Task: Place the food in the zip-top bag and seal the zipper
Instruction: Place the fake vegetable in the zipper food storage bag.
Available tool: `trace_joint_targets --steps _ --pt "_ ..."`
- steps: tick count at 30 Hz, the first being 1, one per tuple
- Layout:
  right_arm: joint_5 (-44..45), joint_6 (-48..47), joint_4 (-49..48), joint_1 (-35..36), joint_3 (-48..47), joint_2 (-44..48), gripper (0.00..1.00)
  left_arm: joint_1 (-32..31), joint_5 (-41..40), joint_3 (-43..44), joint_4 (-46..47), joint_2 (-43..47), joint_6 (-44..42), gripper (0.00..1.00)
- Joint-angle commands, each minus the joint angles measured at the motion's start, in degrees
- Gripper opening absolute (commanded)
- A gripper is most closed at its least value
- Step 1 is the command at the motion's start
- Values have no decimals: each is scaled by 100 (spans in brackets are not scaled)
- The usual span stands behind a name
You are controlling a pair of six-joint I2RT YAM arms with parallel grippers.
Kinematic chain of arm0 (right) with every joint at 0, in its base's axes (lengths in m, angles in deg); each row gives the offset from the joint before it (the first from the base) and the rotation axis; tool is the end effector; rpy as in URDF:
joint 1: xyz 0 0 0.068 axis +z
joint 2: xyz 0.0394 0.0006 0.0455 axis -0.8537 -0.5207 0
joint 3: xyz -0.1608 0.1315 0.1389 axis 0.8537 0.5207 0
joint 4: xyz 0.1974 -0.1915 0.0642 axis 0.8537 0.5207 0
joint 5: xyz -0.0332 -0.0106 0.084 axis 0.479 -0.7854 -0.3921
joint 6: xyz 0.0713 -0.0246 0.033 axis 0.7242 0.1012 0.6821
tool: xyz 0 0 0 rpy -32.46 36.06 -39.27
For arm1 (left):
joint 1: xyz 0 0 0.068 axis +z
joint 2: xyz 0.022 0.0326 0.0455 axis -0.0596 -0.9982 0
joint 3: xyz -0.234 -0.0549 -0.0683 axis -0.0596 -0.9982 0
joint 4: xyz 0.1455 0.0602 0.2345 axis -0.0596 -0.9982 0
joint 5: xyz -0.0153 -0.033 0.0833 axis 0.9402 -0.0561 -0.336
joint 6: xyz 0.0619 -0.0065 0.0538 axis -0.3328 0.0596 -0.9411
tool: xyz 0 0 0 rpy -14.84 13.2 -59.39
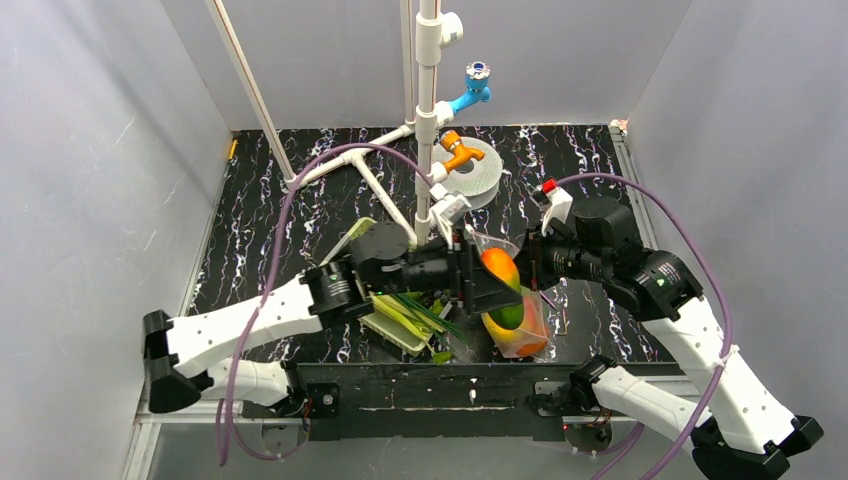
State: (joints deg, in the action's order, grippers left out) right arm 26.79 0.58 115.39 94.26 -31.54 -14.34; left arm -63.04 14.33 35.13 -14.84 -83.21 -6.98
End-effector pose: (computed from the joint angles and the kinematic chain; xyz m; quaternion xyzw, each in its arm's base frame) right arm 0.1695 0.1450 0.3624 -0.1694 0.8495 0.3354 0.3703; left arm 0.1153 -0.3157 0.4039 0.2179 0.6248 -0.6736 0.3291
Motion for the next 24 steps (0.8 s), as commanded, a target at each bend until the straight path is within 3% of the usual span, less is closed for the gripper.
trace_joint_targets --steps 1,5,8,10,15,21,24 --pt "-216 123 -149 5 -404 144 1 -113 -567 298 -313 -424 -670 44" --pt "-202 131 -149 5 -514 202 1 -111 -1318 202 -624 -624 -710 48" --pt "-157 125 -130 4 -537 224 1 -113 -2307 339 -1701 -722 -520 49" --pt "-133 106 -112 5 -523 245 1 -112 -2475 365 -2072 -710 -366 52" --pt "-186 96 -200 5 -380 229 1 -113 -2380 287 -1906 -640 -102 67" --pt "-203 81 -171 4 -345 211 1 -115 -1940 861 -2133 -914 -345 88" --pt "-134 46 -119 5 -324 238 1 -122 -1921 857 -2175 -842 -364 91"
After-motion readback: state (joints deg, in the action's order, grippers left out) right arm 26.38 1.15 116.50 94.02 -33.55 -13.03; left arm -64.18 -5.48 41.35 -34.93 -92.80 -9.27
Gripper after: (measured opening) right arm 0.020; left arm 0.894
